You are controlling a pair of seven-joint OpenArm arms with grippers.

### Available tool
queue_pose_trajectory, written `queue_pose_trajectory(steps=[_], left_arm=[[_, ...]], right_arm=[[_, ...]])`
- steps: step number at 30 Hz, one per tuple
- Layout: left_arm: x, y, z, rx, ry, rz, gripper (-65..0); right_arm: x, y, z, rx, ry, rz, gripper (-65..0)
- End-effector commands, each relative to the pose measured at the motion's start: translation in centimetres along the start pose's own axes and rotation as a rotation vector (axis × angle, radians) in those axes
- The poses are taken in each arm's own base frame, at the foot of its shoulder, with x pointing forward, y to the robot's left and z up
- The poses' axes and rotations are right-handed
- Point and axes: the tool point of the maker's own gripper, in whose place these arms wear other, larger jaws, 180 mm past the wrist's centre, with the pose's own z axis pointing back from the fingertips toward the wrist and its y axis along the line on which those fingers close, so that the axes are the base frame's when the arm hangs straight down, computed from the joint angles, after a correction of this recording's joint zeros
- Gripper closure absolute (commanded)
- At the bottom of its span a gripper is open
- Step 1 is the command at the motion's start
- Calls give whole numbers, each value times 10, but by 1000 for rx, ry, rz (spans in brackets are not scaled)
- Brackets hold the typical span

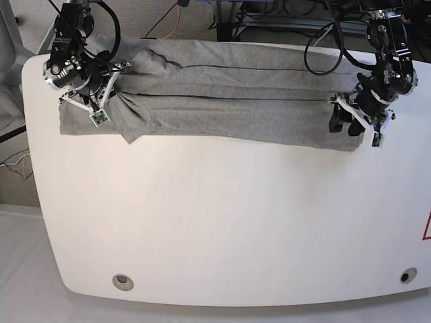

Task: Fold the T-shirt properly
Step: 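Pull the band end with the right gripper away from the left gripper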

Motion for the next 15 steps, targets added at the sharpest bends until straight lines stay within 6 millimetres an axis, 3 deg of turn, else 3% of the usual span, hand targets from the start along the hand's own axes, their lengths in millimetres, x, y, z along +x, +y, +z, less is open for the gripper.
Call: queue_pose_trajectory(steps=[1, 4, 15], left_arm=[[12, -2, 1, -7, -43, -4, -291], [12, -3, 1, -8, -42, -2, -291], [10, -3, 1, -8, -38, 1, -291]], right_arm=[[4, -5, 7, -20, -17, 15, -16], [-7, -1, 6, -12, 7, 12, -15], [-14, -1, -1, -3, 33, 2, 0]])
